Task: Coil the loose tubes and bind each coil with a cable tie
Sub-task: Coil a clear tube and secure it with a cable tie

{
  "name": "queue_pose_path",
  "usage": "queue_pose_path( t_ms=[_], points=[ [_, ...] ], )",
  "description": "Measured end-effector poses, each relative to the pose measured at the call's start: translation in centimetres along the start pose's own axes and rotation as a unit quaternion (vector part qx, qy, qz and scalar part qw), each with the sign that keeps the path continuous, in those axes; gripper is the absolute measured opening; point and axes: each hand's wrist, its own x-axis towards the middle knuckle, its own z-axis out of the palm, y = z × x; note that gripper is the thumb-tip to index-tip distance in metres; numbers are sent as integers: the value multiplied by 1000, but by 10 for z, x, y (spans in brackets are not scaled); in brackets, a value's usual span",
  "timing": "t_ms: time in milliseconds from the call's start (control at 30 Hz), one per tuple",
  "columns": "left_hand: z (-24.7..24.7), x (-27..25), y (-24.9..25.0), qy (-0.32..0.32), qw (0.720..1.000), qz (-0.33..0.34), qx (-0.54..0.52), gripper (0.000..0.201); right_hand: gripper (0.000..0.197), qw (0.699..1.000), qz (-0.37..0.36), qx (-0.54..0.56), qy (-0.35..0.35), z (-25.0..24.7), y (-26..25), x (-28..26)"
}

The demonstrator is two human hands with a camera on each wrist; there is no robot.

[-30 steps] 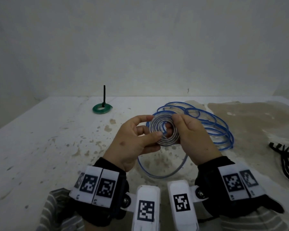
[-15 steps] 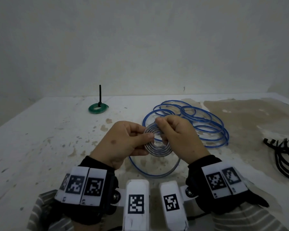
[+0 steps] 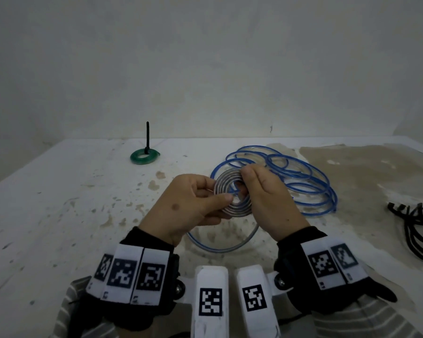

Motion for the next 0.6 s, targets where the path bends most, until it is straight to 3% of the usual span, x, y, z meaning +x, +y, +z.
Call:
queue_pose_path(
  t_ms=[100, 200, 300, 400, 467, 600],
  points=[
    [-8, -1, 2, 9, 999, 22, 40, 23, 29, 997, -33, -46, -58, 1, -1, 0],
    [-11, -3, 2, 14, 997, 36, 63, 14, 25, 989, -63, -87, -98, 1, -2, -1],
    [-12, -3, 3, -21, 996, 4, 92, 4, 11, 991, -76, -64, -92, -1, -4, -4],
    [-11, -2, 2, -31, 996, -9, 81, 2, 9, 997, -60, -17, -47, -3, -4, -4],
    [-10, -1, 0, -4, 998, 7, 60, 4, 3, 999, -38, 30, -12, 0, -2, -2],
    [-5, 4, -3, 67, 995, 25, -70, 6, 26, 991, 57, 118, -16, 4, 3, 2]
  ],
)
